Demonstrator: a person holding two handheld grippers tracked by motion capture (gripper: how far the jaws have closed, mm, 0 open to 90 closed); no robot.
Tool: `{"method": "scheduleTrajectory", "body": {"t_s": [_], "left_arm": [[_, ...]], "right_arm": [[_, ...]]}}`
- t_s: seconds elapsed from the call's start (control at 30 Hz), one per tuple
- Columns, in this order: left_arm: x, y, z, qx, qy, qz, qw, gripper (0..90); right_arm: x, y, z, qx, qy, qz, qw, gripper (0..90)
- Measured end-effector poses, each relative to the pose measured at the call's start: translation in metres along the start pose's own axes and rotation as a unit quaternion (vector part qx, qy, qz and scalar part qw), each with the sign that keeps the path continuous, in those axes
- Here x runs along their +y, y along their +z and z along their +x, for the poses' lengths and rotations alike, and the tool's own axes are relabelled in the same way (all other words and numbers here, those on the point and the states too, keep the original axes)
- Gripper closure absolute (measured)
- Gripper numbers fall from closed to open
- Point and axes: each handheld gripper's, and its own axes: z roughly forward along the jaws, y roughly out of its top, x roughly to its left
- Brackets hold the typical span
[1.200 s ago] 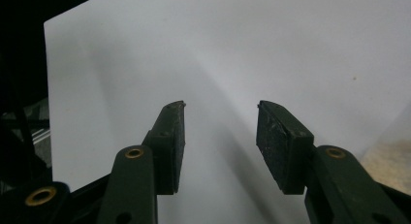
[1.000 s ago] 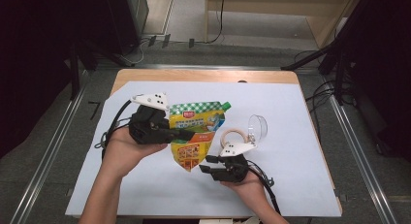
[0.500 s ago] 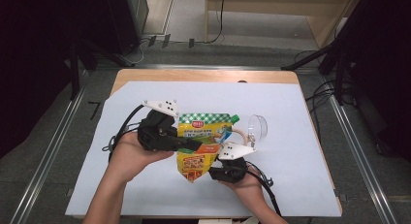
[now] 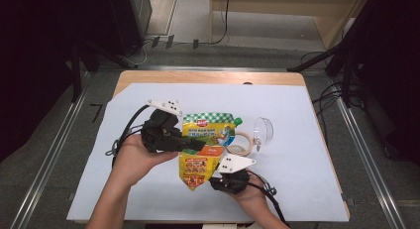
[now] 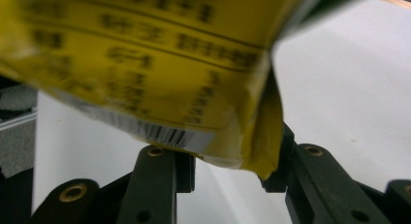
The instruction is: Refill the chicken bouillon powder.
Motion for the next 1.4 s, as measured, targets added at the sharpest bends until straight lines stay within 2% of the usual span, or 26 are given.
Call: {"method": "scheduleTrajectory", "body": {"t_s": [0.07, 0.2, 0.23, 0.4, 0.6, 0.73, 0.93, 1.0, 1.23, 1.37, 1.4], "left_arm": [[0.000, 0.002, 0.002, 0.000, -0.010, -0.008, 0.9999, 88.6], [0.002, 0.009, -0.001, 0.021, -0.005, -0.014, 0.9997, 86.6], [0.003, 0.011, -0.002, 0.021, -0.010, -0.015, 0.9996, 86.4], [0.005, 0.023, -0.006, 0.034, -0.005, -0.025, 0.9991, 85.8], [0.004, 0.034, -0.007, 0.049, 0.003, -0.016, 0.9987, 81.2], [0.004, 0.038, -0.006, 0.048, 0.001, -0.015, 0.9987, 80.7], [0.003, 0.047, -0.005, 0.067, 0.004, -0.006, 0.9977, 78.8], [0.003, 0.050, -0.004, 0.072, -0.002, -0.004, 0.9974, 77.7], [0.002, 0.053, -0.002, 0.082, -0.006, 0.004, 0.9966, 76.8], [0.007, 0.050, -0.001, 0.087, -0.008, 0.006, 0.9962, 76.1], [0.009, 0.049, 0.001, 0.085, -0.015, 0.005, 0.9962, 75.6]], "right_arm": [[0.002, 0.002, 0.005, 0.008, -0.001, 0.001, 1.0000, 66.7], [0.003, 0.001, 0.010, 0.019, 0.010, 0.007, 0.9997, 68.1], [0.003, 0.001, 0.011, 0.020, 0.009, 0.006, 0.9997, 68.3], [0.005, 0.000, 0.016, 0.027, 0.003, 0.004, 0.9996, 70.2], [0.006, 0.001, 0.023, 0.035, -0.008, 0.004, 0.9993, 71.5], [0.008, 0.001, 0.026, 0.039, -0.012, 0.005, 0.9992, 71.4], [0.009, 0.002, 0.029, 0.049, -0.008, 0.007, 0.9987, 71.2], [0.010, 0.002, 0.030, 0.053, -0.010, 0.006, 0.9985, 71.1], [0.011, 0.004, 0.032, 0.062, -0.001, 0.010, 0.9980, 70.8], [0.014, 0.004, 0.029, 0.067, 0.003, 0.009, 0.9977, 70.7], [0.016, 0.004, 0.028, 0.069, 0.006, 0.008, 0.9975, 70.8]]}}
